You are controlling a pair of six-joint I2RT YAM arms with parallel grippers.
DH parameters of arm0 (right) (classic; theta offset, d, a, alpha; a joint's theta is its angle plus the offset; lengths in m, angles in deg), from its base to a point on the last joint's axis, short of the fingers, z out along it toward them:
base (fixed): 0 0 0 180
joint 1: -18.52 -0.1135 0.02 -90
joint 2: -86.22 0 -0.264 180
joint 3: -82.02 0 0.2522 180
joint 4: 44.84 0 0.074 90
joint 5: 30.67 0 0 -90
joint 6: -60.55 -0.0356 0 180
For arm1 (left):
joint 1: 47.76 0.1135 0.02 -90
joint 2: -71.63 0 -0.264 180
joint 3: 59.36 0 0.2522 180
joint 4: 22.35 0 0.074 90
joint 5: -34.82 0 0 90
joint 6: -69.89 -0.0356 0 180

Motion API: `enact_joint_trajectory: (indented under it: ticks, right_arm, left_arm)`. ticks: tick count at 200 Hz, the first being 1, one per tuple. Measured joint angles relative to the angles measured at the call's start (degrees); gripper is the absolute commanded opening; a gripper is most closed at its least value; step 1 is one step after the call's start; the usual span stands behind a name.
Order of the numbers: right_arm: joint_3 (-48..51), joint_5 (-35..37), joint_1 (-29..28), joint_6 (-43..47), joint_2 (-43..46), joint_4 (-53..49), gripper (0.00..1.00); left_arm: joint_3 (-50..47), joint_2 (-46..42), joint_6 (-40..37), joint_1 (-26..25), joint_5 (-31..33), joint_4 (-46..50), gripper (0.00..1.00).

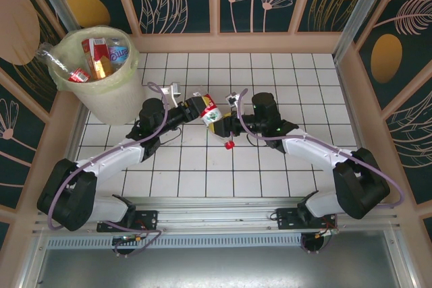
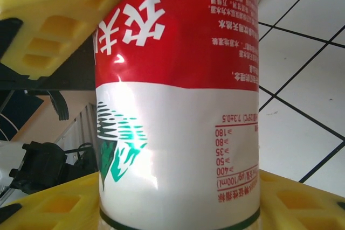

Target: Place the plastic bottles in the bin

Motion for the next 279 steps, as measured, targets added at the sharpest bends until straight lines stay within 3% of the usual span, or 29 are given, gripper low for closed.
enact_joint_trajectory:
  ticks: [36,77,107,189,241,279]
  right_arm:
    - [-0.2,0.0,0.0,0.0,0.0,0.0,0.64]
    - [-0.7,1.1,-0.4,-0.9,0.6,-0.8,0.87]
    - [-0.7,3.1,-0.6,-0.6,3.9,-2.9,0.97]
    - [0.4,14.9,-0.6,0.5,19.7,-7.8,0.97]
    - [0.4,18.9,-0.6,0.7,22.8,-9.6,0.96]
    - [0.4,19.8,-0.6,1.0,23.1,-9.6,0.96]
  left_arm:
    - [0.7,0.0,-0.7,0.0,-0.2,0.7,0.59]
    - [4.4,0.0,-4.4,-0.1,-1.3,3.1,0.54]
    - [8.4,-1.8,-7.8,-0.3,-0.6,7.1,0.55]
    - [28.2,-4.2,-22.7,0.3,13.6,31.6,0.56]
    - [40.8,-4.5,-30.5,6.7,24.8,43.1,0.56]
    - [49.9,-4.5,-36.7,10.4,36.7,47.1,0.56]
